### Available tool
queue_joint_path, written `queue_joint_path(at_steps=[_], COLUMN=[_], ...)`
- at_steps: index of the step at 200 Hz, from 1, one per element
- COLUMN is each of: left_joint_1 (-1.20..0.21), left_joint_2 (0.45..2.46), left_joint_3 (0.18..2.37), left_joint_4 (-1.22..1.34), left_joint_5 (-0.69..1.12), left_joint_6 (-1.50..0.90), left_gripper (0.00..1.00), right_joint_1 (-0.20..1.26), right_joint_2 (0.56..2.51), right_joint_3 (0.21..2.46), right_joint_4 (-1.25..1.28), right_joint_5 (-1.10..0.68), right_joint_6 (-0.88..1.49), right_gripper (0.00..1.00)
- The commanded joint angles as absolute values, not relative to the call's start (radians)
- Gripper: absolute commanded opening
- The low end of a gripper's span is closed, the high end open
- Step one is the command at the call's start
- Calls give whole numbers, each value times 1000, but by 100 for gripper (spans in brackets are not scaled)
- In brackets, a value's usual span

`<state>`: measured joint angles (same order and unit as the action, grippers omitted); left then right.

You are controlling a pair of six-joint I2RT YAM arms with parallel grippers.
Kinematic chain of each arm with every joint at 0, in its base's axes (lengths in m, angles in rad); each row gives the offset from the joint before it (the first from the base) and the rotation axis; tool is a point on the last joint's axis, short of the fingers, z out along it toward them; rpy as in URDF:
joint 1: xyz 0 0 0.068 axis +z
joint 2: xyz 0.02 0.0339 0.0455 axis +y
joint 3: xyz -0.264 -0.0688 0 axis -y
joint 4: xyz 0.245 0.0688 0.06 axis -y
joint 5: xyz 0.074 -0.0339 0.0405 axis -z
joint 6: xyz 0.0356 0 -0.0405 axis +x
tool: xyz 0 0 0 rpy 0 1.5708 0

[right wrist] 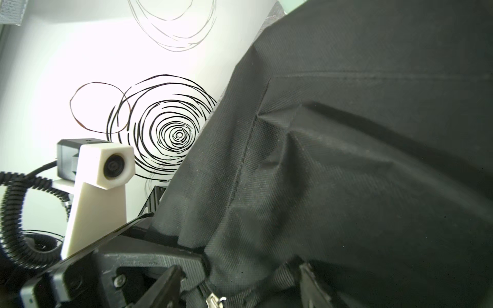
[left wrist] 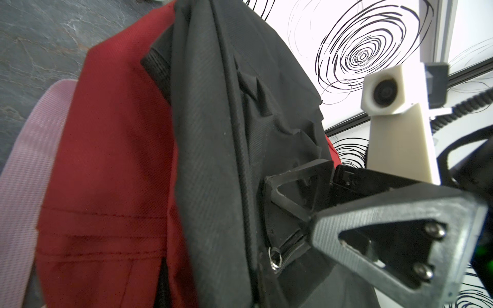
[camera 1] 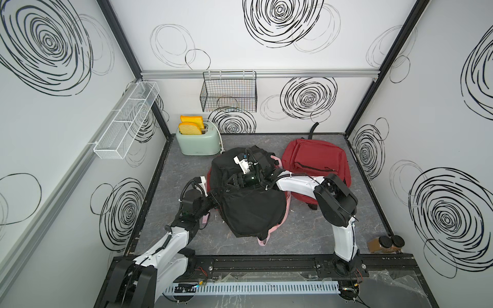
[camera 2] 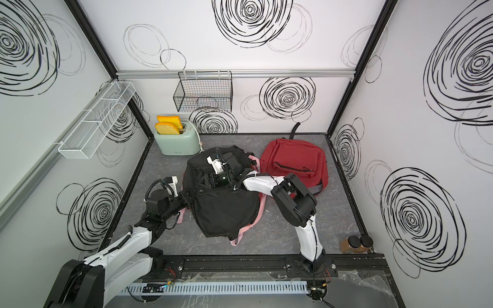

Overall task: Zip up the backpack
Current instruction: Zip the zipper on the backpack.

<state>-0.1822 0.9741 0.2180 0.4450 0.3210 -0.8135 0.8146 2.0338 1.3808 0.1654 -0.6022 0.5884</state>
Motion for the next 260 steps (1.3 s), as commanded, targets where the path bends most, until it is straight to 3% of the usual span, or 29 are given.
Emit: queue_joint_path(at_steps=[1,43,121,145,260], left_joint_1=[-181,-181,-181,-181,-179], left_joint_2=[946,954,938,931,910], left_joint_3=[217,215,220,220,222], left_joint_4=[569,577,542,527,476], left_joint_5=[376,377,349,335,278], left_joint_6=[-825,-827,-813,-808,-794], left_gripper=[0,0,0,0,0], right_joint_1=[821,821,806,797,738], right_joint_2=[2073,2086,2067,2052,1933], right_joint_3=[1394,1395,1381,1366,1284], right_joint_4=[177,201,168,164,87], right_joint_5=[-636,-657,-623,-608,-489], right_joint_6=[622,638,615,609,534], right_gripper=[72,59,9,0,0])
